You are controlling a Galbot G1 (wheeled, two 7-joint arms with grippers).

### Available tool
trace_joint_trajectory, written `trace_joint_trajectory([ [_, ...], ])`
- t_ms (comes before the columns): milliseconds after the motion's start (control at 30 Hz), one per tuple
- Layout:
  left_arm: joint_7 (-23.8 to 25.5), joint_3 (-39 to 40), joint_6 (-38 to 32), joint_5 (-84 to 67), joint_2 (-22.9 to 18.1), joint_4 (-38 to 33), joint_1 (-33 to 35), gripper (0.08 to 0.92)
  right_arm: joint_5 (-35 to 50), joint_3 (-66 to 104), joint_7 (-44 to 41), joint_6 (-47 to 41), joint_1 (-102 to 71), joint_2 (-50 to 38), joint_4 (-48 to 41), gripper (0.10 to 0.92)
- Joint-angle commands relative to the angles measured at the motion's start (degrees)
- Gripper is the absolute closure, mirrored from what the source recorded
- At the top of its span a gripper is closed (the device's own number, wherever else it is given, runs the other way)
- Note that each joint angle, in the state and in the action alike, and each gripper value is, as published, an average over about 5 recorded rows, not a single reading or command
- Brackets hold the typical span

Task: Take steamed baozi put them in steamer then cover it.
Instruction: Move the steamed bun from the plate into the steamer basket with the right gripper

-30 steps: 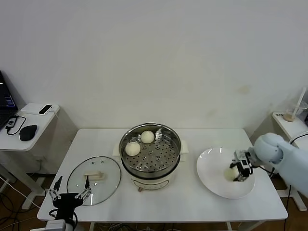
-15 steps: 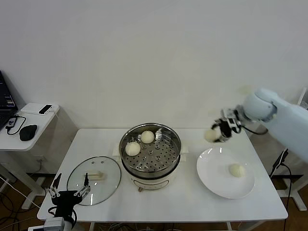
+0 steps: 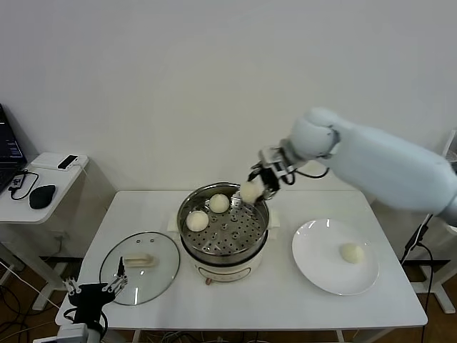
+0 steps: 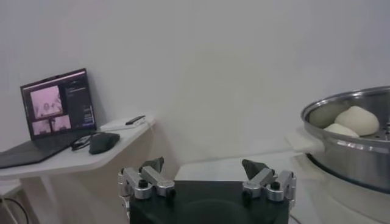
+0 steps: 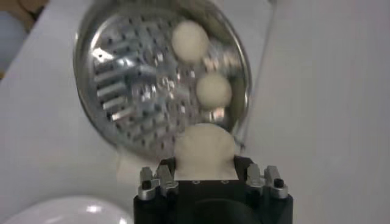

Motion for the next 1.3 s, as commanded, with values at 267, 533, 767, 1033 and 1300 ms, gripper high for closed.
trace_joint_trajectory([
  [267, 0.2, -2.5, -0.1, -1.5, -0.4, -0.5, 0.3, 0.177, -10.0, -10.4, 3.0, 15.4, -3.2, 12.8, -3.0, 0.423],
  [533, 0.5, -2.6, -0.2, -1.6, -0.3, 0.0, 0.0, 0.177, -11.8, -11.2, 1.4, 18.8, -3.3, 14.0, -2.9, 0.423],
  [767, 0.4, -2.5, -0.2, -1.7, -0.4, 0.1, -0.2, 0.177, -12.4, -11.4, 0.6, 19.6, -3.6, 13.7, -2.7, 0.423],
  [1033, 0.4, -2.3, -0.2, -1.6, -0.5, 0.1, -0.3, 0.177, -11.8, -10.5, 2.3, 20.5, -2.8, 13.0, -2.7, 0.359],
  [1300, 0.4, -2.2, -0.2, -1.7, -0.1, 0.1, -0.7, 0.177, -8.9, -7.6, 1.0, 17.8, 2.3, 9.6, -3.0, 0.208],
])
